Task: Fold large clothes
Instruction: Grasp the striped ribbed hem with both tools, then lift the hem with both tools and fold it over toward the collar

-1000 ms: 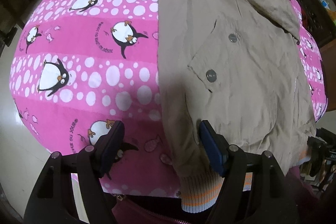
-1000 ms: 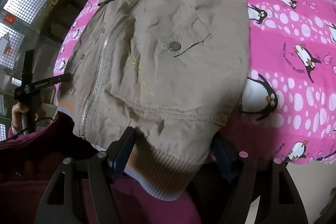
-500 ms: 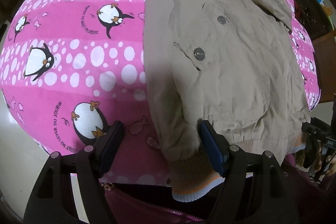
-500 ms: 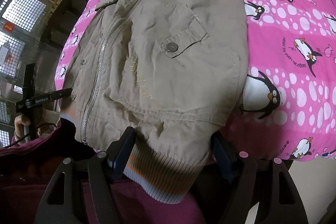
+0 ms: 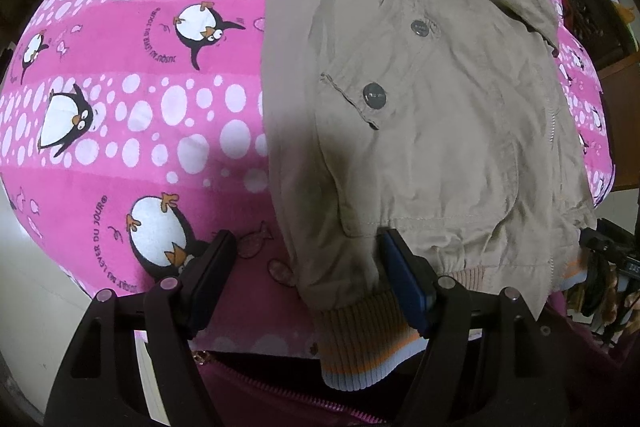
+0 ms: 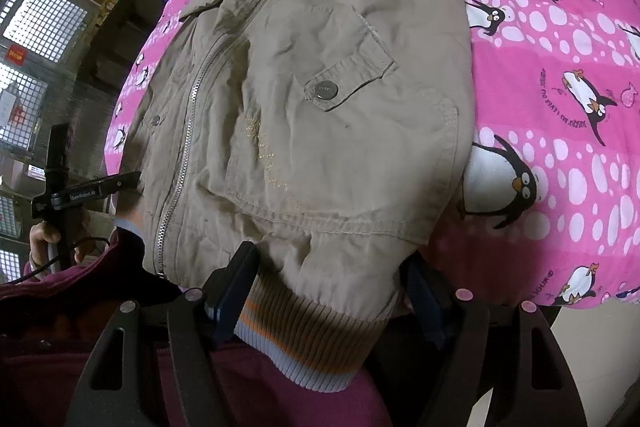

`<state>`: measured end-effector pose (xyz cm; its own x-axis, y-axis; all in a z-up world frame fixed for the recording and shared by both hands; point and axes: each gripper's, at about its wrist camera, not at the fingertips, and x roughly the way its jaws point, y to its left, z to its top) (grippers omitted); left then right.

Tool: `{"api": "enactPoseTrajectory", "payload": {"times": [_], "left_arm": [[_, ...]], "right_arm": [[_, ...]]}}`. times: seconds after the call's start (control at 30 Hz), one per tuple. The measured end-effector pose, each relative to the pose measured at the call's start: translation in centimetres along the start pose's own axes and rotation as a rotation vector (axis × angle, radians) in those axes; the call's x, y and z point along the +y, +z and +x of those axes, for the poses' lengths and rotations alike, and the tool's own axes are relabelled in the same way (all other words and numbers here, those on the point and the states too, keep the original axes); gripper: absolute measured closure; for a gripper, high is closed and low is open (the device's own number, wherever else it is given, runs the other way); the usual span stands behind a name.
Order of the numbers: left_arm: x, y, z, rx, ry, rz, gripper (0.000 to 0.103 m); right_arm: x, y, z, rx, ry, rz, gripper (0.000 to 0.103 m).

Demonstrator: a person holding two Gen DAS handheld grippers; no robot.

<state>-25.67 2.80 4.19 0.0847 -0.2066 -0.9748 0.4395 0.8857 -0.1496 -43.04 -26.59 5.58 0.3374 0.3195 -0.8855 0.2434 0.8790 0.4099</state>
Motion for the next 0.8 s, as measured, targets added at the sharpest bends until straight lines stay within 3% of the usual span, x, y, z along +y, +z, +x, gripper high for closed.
{"api": "enactPoseTrajectory", "payload": {"times": [0.13,0.27,0.3,0.33,0.37,0.4,0.5,0.57,0.67,0.73,0.8], "left_arm": [[0.2,0.0,0.5,0.004,0.003,0.006,0.029],[0.1,0.1,1.0,0.002,0.004,0.025,0.029],[0.0,0.2,1.0,0.0,0.003,0.033,0.036],[-0.3,0.2,1.1,0.001,-0.007,0.048,0.05],[-0.5,0.2,1.1,0.002,-0.013,0.058,0.058],[-0.9,0.2,0.9,0.001,-0.02,0.065,0.069],[-2.2,0.5,0.8,-0.009,-0.013,0.108,0.082],[-2.7,0.7,0.8,-0.009,-0.006,0.128,0.083],[-2.4,1.1,1.0,-0.001,-0.024,0.105,0.08],[-2.0,1.2,1.2,0.001,-0.03,0.083,0.073],[-1.7,1.4,1.5,0.001,-0.028,0.079,0.064]], "right_arm": [[0.3,-0.1,0.1,-0.004,-0.003,-0.026,0.029],[1.0,-0.2,0.5,0.01,-0.067,-0.089,0.047],[1.1,-0.1,0.3,0.004,-0.066,-0.095,0.053],[1.2,0.0,0.0,-0.006,-0.056,-0.097,0.057],[1.2,0.1,-0.2,-0.013,-0.053,-0.101,0.066],[1.2,0.1,-0.5,-0.021,-0.047,-0.109,0.069],[1.1,0.2,-0.7,-0.025,-0.02,-0.129,0.071],[1.1,0.3,-0.7,-0.019,-0.01,-0.132,0.071],[0.6,0.5,-1.0,-0.033,0.033,-0.104,0.063],[-0.2,0.6,-1.0,-0.05,0.083,-0.049,0.057],[-0.3,0.6,-0.6,-0.043,0.079,-0.037,0.056]]}}
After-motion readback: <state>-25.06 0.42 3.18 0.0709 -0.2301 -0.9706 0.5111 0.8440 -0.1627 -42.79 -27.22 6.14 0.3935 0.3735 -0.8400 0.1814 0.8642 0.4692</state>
